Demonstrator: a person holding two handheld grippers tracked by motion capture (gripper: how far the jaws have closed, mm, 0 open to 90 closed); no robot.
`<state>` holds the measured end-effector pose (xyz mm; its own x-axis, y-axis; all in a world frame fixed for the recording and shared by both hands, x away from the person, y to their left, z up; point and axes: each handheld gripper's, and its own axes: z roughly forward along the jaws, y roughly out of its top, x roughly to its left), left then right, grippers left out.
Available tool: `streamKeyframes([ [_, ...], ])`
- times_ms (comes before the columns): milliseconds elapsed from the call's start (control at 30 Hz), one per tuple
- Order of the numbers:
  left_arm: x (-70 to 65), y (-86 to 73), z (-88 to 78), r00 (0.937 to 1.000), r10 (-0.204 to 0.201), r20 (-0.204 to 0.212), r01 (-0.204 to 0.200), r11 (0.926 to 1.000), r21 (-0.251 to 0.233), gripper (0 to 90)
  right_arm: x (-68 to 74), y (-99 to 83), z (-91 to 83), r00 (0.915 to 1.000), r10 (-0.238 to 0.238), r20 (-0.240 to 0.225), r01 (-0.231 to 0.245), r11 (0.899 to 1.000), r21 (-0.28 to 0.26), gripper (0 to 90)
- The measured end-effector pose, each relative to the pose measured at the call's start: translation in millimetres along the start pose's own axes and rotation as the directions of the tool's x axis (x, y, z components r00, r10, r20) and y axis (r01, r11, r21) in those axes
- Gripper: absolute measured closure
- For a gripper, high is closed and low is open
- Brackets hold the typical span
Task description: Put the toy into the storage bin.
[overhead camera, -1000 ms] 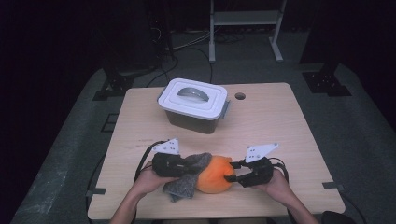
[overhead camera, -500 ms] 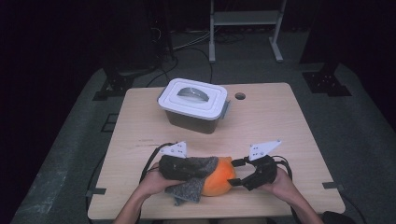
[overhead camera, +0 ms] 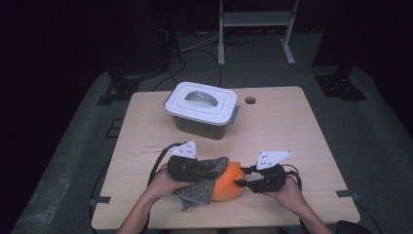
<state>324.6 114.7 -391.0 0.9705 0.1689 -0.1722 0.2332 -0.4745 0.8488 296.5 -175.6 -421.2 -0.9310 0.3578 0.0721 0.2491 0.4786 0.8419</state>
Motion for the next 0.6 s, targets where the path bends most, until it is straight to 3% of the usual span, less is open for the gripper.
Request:
streamKeyframes([
  [133, -2.8, 12.7, 6.1, 0.9993, 0.036, 0.003, -0.036, 0.9993, 0.005, 77.2, 5.3, 2.6, 1.0, 0.9958, -0.057, 0.071, 0.059, 0.998, -0.021, 56.7],
  [300, -3.5, 3.5, 11.3, 0.9989, 0.046, -0.012, -0.045, 0.9975, 0.054, 77.2, 1.7, -5.0, 0.6, 0.9981, -0.041, 0.046, 0.041, 0.999, 0.004, 56.1],
  [467, 1.5, -14.0, 0.7, 0.9996, 0.006, -0.029, -0.004, 0.9981, 0.061, 77.2, 0.6, -8.8, -2.0, 0.9989, -0.040, 0.025, 0.039, 0.999, 0.026, 54.2],
  [600, 1.1, -22.4, -3.0, 0.9992, -0.011, -0.038, 0.013, 0.9985, 0.052, 77.1, -5.4, -6.2, -7.0, 0.9992, -0.006, -0.038, 0.008, 0.999, 0.046, 41.6],
])
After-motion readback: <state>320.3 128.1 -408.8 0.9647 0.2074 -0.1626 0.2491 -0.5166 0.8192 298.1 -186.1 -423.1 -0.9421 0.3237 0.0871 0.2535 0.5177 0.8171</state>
